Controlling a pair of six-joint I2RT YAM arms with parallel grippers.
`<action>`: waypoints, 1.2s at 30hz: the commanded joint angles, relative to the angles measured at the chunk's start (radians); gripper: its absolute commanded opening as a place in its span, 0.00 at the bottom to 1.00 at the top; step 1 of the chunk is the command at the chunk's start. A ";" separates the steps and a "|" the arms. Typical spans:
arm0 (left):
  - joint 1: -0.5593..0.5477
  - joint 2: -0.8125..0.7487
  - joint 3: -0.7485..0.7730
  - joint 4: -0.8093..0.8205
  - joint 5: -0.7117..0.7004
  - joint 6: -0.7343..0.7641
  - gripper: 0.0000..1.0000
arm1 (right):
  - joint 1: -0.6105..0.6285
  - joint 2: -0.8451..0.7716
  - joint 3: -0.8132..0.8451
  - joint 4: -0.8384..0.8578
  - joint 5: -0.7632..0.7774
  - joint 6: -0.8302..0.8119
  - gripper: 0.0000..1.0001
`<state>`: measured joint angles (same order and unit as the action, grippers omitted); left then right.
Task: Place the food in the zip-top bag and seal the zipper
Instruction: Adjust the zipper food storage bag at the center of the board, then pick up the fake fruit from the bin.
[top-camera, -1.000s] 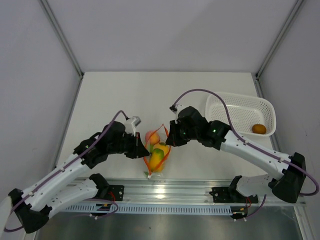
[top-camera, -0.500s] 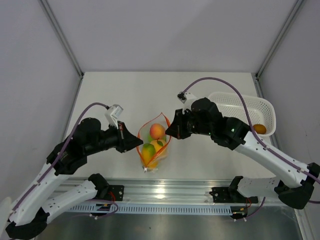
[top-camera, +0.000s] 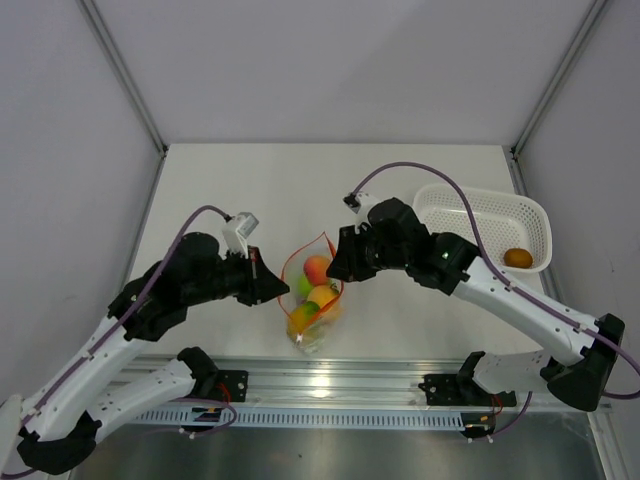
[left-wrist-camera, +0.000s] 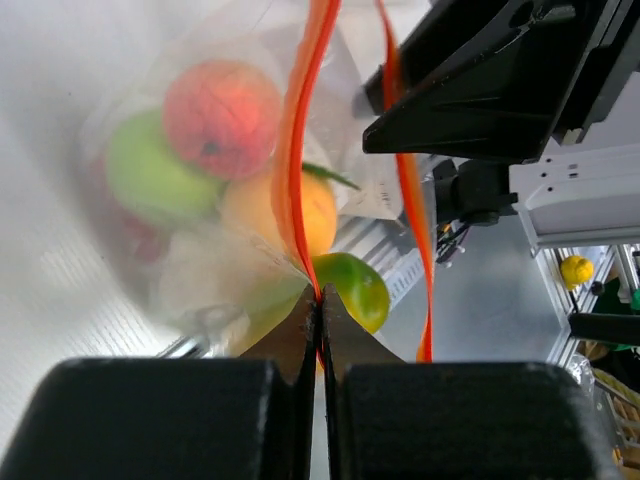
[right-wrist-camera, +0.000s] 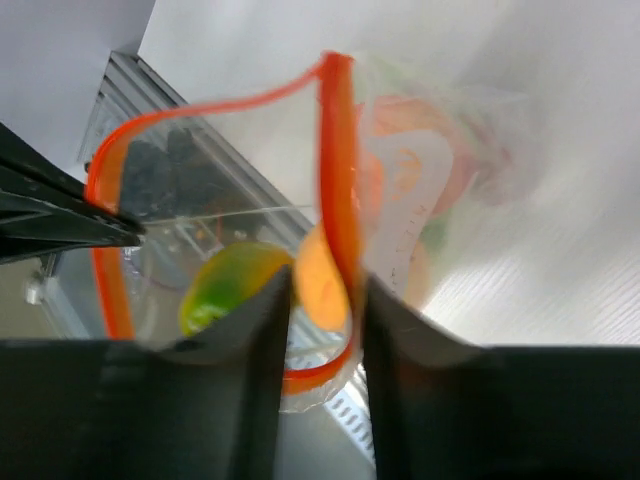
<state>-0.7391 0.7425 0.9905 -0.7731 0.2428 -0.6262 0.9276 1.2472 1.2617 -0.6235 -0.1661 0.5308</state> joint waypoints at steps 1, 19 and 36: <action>0.007 -0.003 0.045 0.006 0.001 0.017 0.01 | 0.001 -0.019 0.080 0.010 -0.013 -0.040 0.40; 0.007 0.034 -0.044 0.095 0.032 0.019 0.01 | -0.421 -0.043 0.180 -0.124 0.232 -0.080 0.99; 0.007 0.093 -0.015 0.066 0.053 0.011 0.01 | -0.996 0.382 0.058 -0.114 0.800 0.058 1.00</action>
<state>-0.7391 0.8295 0.9424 -0.7200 0.2749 -0.6205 -0.0322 1.6302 1.3277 -0.7841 0.5213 0.5747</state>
